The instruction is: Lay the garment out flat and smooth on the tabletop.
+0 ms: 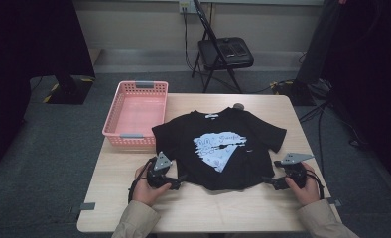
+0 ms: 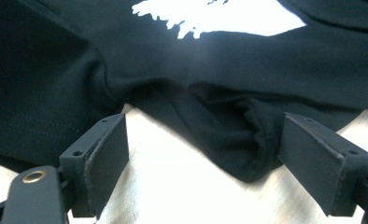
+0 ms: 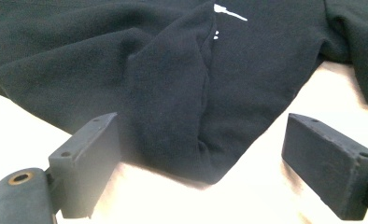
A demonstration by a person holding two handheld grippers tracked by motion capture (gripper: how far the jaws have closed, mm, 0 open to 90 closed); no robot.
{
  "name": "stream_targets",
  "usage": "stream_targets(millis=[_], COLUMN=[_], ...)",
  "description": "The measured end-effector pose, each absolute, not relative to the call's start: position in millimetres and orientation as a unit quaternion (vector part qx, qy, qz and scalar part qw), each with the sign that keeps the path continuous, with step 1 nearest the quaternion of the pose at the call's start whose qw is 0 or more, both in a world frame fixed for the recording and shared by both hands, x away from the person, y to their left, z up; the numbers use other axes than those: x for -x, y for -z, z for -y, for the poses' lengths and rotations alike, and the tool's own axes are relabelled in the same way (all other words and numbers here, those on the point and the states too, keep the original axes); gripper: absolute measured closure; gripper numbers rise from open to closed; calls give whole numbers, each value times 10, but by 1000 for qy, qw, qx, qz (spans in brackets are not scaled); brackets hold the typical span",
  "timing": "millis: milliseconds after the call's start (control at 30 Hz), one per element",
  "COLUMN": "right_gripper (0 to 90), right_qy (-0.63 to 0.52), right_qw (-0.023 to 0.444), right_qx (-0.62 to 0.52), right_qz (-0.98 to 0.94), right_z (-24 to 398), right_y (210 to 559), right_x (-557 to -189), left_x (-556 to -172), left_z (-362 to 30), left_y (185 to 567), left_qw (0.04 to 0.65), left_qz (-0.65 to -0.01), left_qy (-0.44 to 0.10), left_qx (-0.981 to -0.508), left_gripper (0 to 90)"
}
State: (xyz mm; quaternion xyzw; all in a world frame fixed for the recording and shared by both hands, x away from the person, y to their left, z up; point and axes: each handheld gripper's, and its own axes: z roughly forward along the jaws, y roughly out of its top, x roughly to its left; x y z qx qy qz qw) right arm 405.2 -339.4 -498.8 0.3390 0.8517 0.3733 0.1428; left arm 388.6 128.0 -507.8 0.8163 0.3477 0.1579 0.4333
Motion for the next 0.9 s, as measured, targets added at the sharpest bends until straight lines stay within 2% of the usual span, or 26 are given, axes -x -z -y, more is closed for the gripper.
stream_targets(millis=[233, 800, 900], right_gripper=[111, 111, 122], right_qy=[-373, -368, -358], right_qw=[143, 147, 161], right_qx=[-339, -348, -334], right_qz=[-852, -850, -857], right_z=[3394, 3381, 3338], right_y=[4988, 4971, 4895], right_x=[-4052, -4045, -4032], left_x=[-3879, -3869, -3870], left_z=[-1290, -1284, -1284], left_y=[5111, 5115, 5115], left_qw=[426, 425, 425], left_qz=[-328, -328, -329], left_qy=[-166, -167, -166], left_qx=[-827, -827, -827], left_gripper=[151, 147, 146])
